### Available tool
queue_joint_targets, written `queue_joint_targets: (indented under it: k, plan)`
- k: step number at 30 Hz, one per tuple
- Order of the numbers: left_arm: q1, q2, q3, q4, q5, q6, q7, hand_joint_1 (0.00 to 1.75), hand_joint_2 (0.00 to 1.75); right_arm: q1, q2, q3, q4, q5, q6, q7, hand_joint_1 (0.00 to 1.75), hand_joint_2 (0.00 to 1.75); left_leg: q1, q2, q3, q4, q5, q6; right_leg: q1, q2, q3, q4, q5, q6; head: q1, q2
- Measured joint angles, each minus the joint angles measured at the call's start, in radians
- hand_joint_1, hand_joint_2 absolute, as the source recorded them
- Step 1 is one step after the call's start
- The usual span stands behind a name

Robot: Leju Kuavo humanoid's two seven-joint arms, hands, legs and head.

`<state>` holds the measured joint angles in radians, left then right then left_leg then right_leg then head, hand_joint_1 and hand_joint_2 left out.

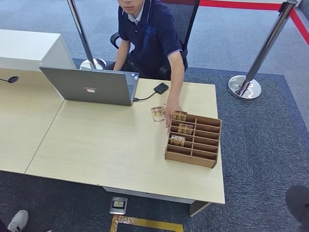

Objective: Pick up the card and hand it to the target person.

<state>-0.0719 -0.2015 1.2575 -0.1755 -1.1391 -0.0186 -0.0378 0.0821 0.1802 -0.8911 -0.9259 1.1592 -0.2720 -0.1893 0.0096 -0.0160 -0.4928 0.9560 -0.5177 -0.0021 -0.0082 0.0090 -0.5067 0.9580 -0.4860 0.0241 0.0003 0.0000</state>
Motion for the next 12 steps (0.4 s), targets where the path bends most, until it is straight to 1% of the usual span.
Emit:
queue_joint_targets:
  k: [3,5,9,12]
  plan:
    - [-0.003,0.0,0.0,0.0,-0.006,-0.001,-0.001,0.0,0.0,-0.066,-0.052,-0.087,0.305,0.043,-0.033,0.122,0.0,0.0,0.001,0.0,0.0,0.0,0.0,0.0,0.0,0.0,0.0,0.0,0.0,-0.001,0.0,0.0]
    - [-0.004,0.0,0.0,0.0,-0.01,-0.002,-0.004,0.0,0.0,-0.092,-0.063,-0.105,0.42,0.066,-0.009,0.194,0.0,0.0,0.001,0.001,0.0,0.0,0.0,0.0,0.0,0.0,0.0,0.001,-0.001,-0.001,0.0,0.0]
    - [-0.005,0.001,0.0,0.0,-0.021,-0.006,-0.005,0.0,0.0,-0.125,-0.062,-0.114,0.563,0.101,0.077,0.313,0.0,0.0,0.001,0.001,0.001,-0.001,0.0,-0.001,0.001,0.0,0.0,0.002,-0.001,-0.001,0.0,0.0]
    - [-0.006,0.003,0.0,0.0,-0.024,-0.009,-0.009,0.0,0.0,-0.138,-0.051,-0.114,0.617,0.111,0.126,0.351,0.0,0.0,0.001,0.001,0.001,-0.001,0.001,-0.001,0.001,0.0,0.0,0.002,-0.001,-0.001,0.0,0.0]
